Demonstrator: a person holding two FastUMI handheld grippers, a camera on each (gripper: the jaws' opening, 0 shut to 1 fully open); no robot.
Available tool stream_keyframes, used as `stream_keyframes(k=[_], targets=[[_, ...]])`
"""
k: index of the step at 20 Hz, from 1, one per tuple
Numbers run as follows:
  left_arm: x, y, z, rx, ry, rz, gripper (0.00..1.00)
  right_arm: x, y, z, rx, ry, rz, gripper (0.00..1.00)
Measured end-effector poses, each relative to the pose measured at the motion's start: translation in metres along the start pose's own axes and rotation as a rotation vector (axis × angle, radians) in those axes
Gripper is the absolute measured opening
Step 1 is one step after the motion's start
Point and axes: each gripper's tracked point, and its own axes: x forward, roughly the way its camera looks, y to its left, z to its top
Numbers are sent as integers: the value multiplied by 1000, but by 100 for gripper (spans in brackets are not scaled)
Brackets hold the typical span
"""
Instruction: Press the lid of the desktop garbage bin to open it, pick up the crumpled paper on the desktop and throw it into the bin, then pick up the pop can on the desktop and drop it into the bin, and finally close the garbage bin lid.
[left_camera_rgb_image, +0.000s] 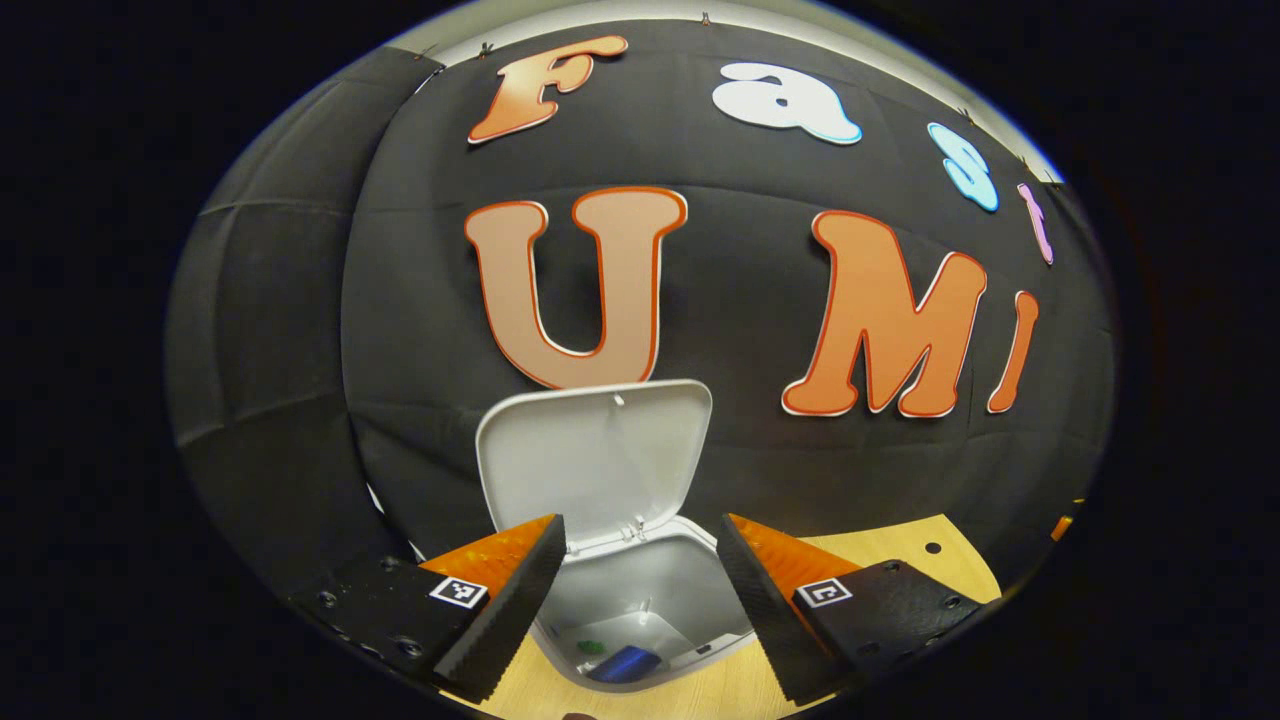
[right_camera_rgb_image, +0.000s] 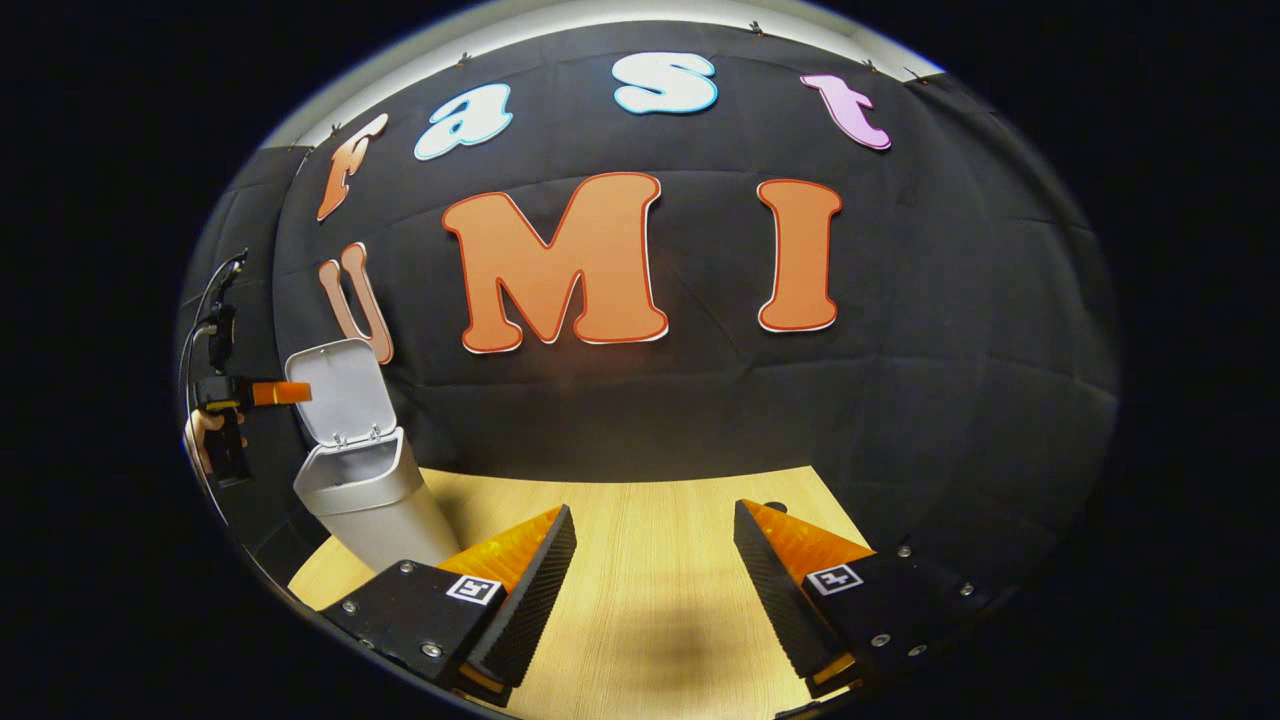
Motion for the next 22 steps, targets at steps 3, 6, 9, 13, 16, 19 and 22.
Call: stream_keyframes(k=[3, 6, 9, 13, 16, 19, 22], targets=[[-5, 8, 32, -59, -18, -11, 96, -1, 4, -1, 0, -1, 13, 95], [-4, 15, 64, -24, -19, -15, 95, -2, 4, 0, 5, -1, 18, 100], [7, 14, 88, -50, 20, -47, 94, -2, 2, 1, 12, -3, 18, 95], [33, 17, 112, -73, 86, -80, 94, -3, 1, 5, 34, -7, 20, 95], [57, 28, 119, -83, 146, -64, 94, -3, -1, 7, 44, -12, 17, 95], [78, 44, 117, -74, 210, -26, 94, -2, -6, 6, 36, -10, 2, 95], [96, 54, 113, -47, 254, 0, 94, 0, -5, 3, 38, -1, 6, 95]])
